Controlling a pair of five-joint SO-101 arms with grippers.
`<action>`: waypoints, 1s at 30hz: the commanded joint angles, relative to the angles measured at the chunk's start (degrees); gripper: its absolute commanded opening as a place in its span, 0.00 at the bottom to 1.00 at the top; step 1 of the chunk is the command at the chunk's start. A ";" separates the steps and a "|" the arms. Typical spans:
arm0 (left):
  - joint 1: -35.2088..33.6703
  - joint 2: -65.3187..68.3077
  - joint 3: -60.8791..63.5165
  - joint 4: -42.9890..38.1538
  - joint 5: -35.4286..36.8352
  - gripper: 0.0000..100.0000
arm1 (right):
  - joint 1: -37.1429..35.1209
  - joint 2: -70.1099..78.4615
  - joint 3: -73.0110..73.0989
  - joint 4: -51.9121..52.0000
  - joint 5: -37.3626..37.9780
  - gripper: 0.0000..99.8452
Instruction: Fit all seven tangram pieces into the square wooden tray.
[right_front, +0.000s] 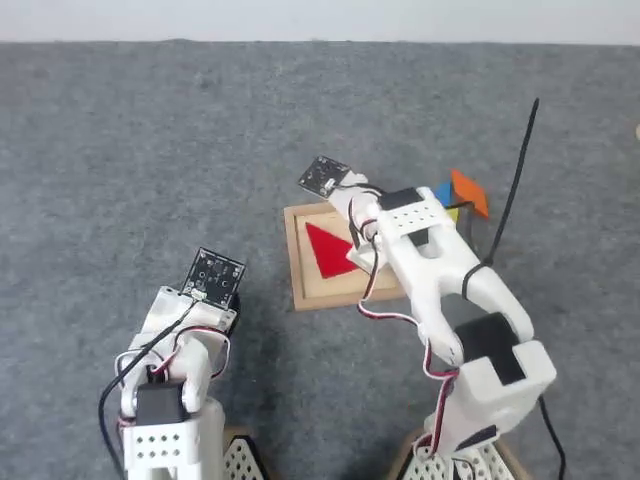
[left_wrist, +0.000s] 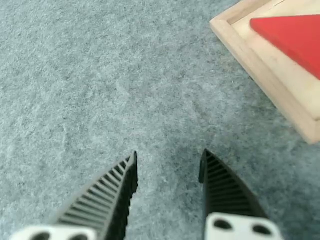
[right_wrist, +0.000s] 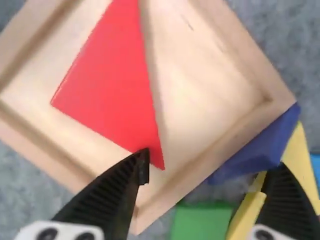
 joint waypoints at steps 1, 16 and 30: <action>0.26 -0.70 -0.57 0.35 0.35 0.19 | -0.04 0.31 -4.57 0.40 -0.62 0.36; 0.26 -0.70 -0.57 0.35 0.35 0.19 | -2.86 -2.07 -6.86 -0.22 -5.89 0.36; 0.26 -0.70 -0.57 0.35 0.35 0.19 | -3.38 0.57 -0.79 -8.04 -7.30 0.36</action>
